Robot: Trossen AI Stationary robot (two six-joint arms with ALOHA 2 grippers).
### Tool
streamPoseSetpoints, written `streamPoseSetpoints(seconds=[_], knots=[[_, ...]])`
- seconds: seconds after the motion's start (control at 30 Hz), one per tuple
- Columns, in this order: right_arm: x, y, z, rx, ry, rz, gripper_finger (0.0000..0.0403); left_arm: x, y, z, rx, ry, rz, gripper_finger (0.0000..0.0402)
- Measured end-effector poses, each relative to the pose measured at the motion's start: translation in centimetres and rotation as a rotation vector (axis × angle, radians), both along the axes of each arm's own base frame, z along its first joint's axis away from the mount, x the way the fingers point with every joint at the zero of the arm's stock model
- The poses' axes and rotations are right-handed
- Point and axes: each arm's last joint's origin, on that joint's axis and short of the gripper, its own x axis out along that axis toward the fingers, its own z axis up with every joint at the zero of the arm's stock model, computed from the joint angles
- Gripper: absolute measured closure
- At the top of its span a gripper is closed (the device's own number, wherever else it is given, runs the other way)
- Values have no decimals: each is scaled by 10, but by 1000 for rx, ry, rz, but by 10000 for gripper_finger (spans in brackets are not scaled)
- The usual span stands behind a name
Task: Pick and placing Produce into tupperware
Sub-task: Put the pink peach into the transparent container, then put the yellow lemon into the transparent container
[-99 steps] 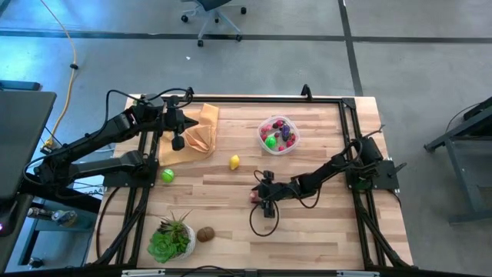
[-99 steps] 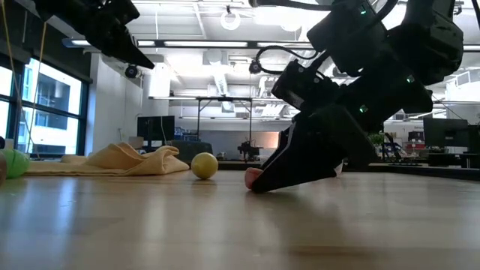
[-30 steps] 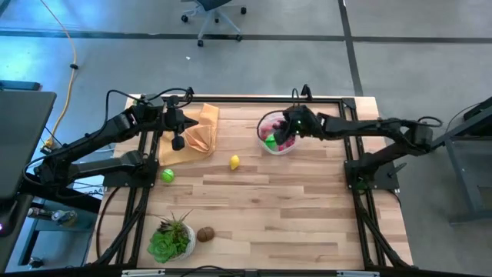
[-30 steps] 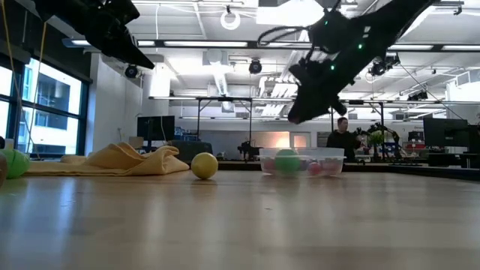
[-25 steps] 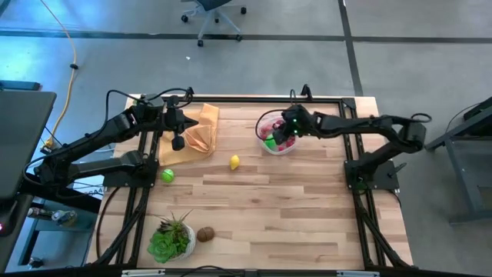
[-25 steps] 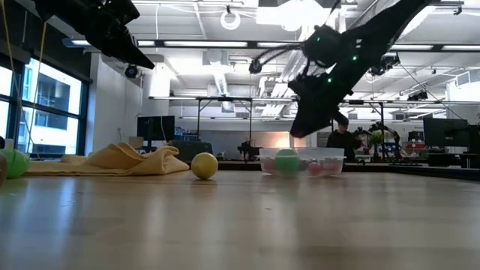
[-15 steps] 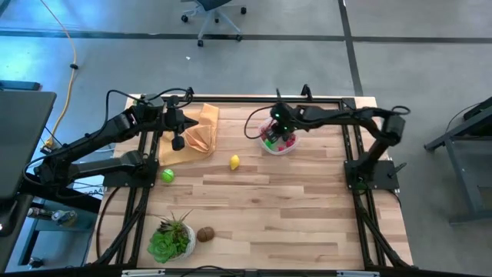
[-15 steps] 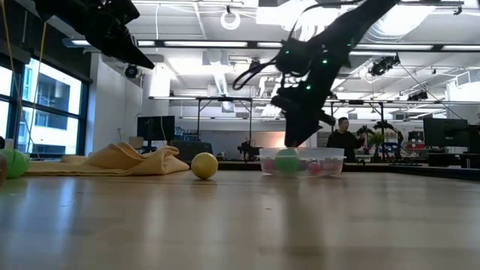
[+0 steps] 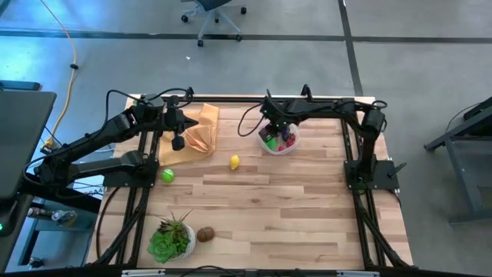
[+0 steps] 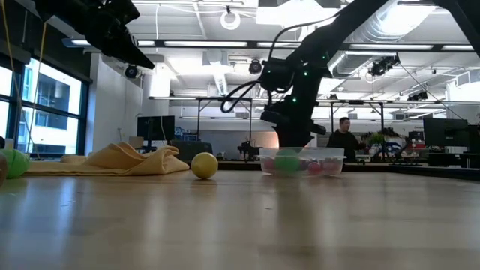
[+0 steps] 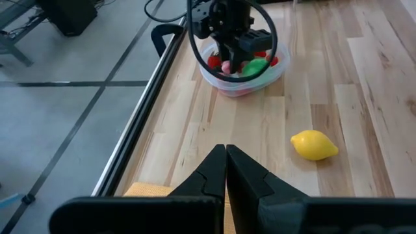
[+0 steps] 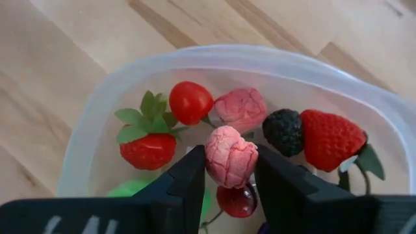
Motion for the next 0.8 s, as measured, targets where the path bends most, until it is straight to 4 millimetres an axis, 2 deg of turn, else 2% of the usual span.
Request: streamPoseSetpoints(seconds=[0.37,0.5,0.67,0.8], knots=[[-1,-1,0,-7,5,22,226,0,0,0,0,0,0,399],[-1,0,4,1,-8,50,215,0,0,0,0,0,0,399],[-5,8,32,-44,-76,88,215,0,0,0,0,0,0,399],[2,31,65,-163,-195,209,215,0,0,0,0,0,0,399]])
